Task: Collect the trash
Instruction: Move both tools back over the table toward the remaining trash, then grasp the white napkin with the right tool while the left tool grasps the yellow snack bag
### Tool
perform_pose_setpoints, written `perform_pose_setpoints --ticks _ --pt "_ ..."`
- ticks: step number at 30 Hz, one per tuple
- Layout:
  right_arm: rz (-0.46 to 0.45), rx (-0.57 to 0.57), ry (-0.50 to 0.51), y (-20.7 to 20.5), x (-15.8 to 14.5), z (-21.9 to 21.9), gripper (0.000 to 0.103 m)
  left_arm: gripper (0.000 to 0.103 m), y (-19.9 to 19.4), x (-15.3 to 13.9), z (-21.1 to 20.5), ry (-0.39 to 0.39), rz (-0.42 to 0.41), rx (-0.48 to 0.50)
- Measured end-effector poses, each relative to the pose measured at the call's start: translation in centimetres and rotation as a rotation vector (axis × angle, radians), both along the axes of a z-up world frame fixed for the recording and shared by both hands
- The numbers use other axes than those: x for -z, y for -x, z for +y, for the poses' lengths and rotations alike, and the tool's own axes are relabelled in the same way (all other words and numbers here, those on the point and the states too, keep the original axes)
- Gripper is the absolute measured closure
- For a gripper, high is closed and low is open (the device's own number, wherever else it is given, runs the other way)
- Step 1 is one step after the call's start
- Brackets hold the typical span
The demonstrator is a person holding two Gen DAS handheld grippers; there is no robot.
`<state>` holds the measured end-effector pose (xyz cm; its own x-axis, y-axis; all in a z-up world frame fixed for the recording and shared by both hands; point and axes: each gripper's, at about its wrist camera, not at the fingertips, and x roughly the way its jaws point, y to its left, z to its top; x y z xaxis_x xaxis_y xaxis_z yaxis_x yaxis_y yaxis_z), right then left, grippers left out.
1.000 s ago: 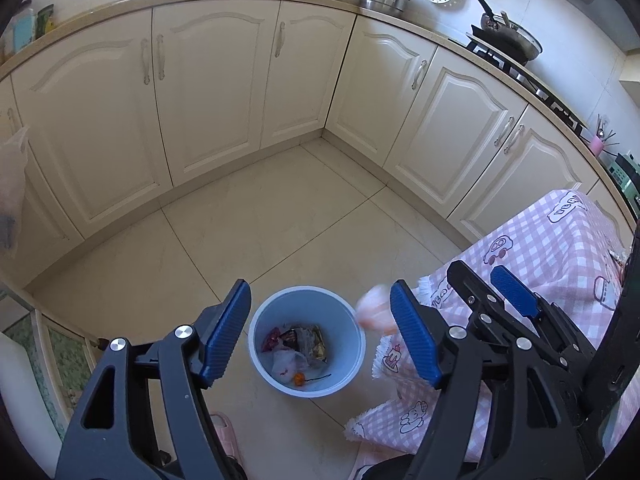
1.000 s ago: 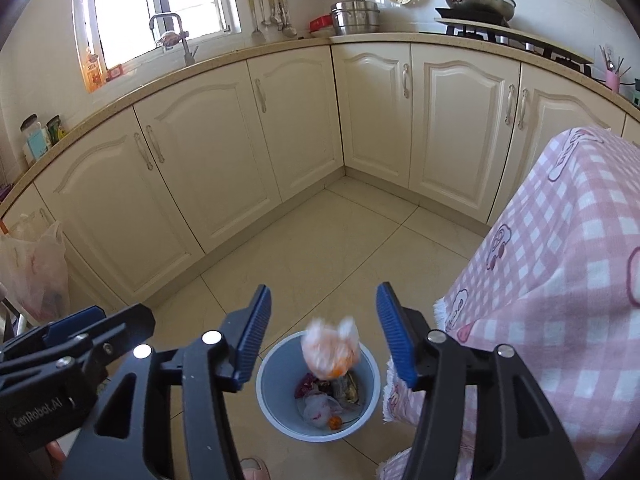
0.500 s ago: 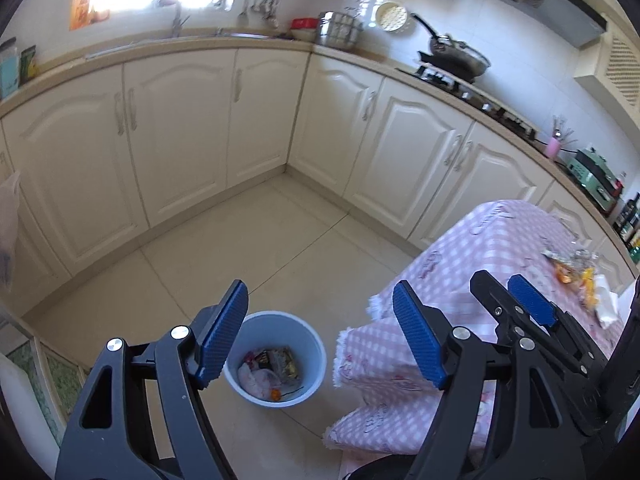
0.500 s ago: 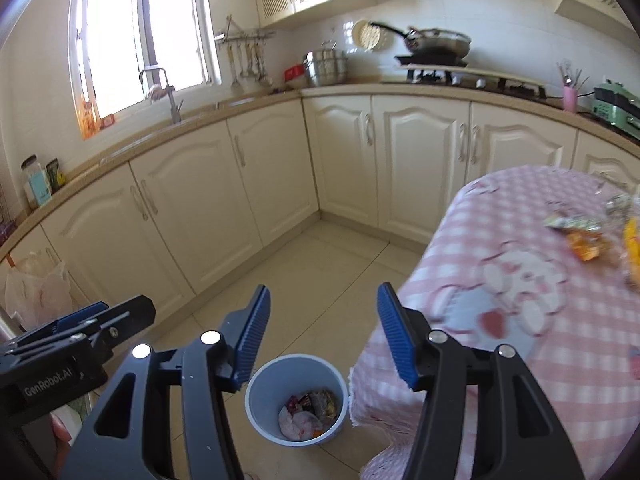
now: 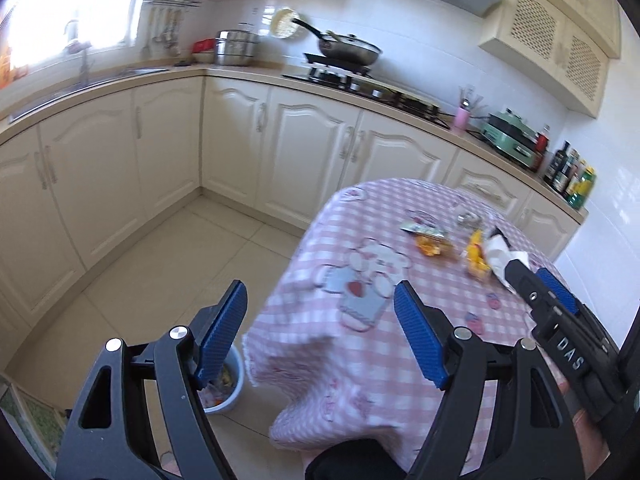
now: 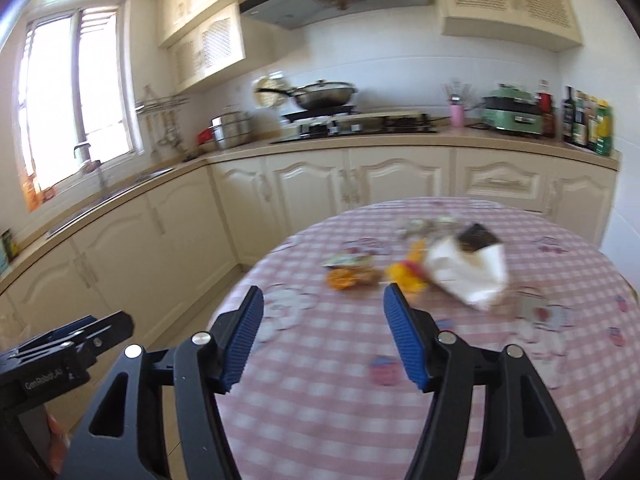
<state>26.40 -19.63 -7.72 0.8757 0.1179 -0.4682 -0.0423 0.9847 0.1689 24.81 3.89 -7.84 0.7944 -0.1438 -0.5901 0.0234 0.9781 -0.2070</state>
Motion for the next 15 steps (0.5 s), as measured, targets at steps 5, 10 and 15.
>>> perform_pose_setpoints --ticks 5,10,15 --pt "0.031 0.149 -0.047 0.0 0.8 -7.4 0.04 0.03 -1.8 0.3 -5.6 -0.011 0.024 0.113" --pt "0.088 0.219 -0.106 -1.5 2.5 -12.6 0.04 0.023 -4.1 1.1 -10.8 -0.008 0.066 0.22" --pt "0.159 0.214 -0.171 -4.7 4.4 -14.9 0.04 0.015 -6.2 2.2 -14.4 -0.042 0.088 0.256"
